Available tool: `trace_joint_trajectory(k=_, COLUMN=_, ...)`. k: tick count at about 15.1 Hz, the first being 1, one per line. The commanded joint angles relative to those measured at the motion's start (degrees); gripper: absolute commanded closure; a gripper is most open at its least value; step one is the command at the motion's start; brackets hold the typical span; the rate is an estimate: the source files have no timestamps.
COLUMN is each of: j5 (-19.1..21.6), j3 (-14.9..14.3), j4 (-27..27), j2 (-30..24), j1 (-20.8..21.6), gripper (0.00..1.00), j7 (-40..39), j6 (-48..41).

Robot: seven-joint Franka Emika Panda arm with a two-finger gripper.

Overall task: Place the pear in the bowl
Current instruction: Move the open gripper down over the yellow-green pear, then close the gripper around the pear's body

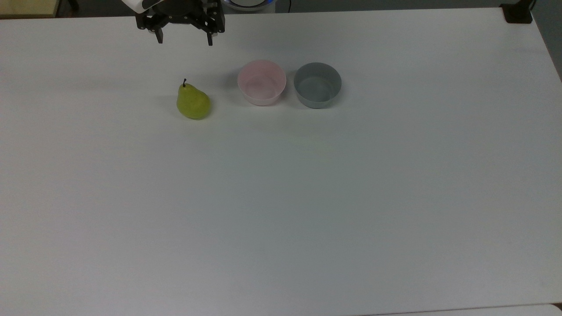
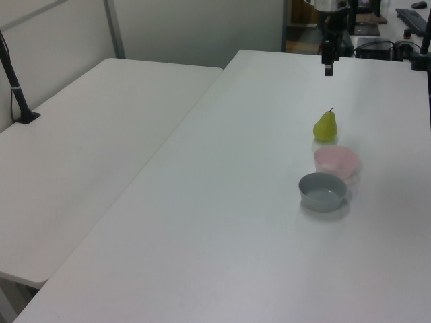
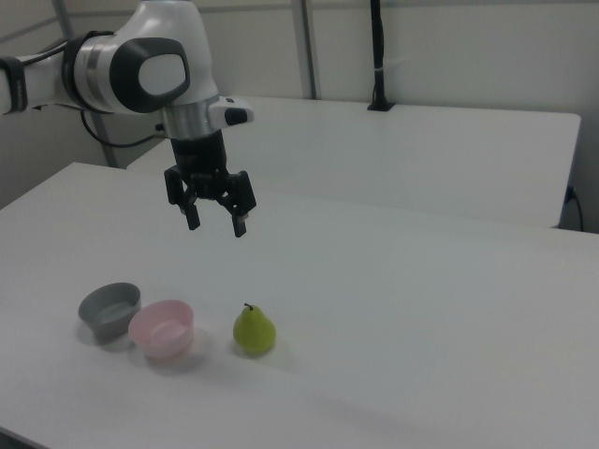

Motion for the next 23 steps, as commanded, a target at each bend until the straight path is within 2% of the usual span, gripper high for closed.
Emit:
trace_joint_trajectory(k=1, j5=1.0, j3=-0.3, j4=0.4, j2=-0.1, j1=0.3, gripper=0.0, j7=-2.0, j6=-1.5)
trace_joint_trajectory(k=6, j5=0.8, j3=-0.2, j4=-0.2, j2=2.6, j1=0.8, gripper=0.0, j7=-2.1, j6=-0.3)
trace_joint_trajectory(k=10, j5=0.0, j3=-0.2, j4=-3.2, j2=4.6, j1=1.1, gripper=0.0, j7=-2.7, j6=2.9)
trace_joint_trajectory(k=14, j5=-2.8, j3=-0.3, j4=-5.1, j2=7.6, j1=1.0, gripper=0.0, j7=-5.3, j6=5.7)
trace_joint_trajectory(k=18, j5=-3.1, j3=-0.4, j4=-7.6, j2=9.0, j1=0.8, gripper=0.0, j7=-7.3, j6=8.8)
trace_joint_trajectory(k=23, j5=-3.6, j3=-0.6, j4=-8.1, j2=13.4, j1=0.5, gripper=0.0, j7=-7.4, j6=12.8)
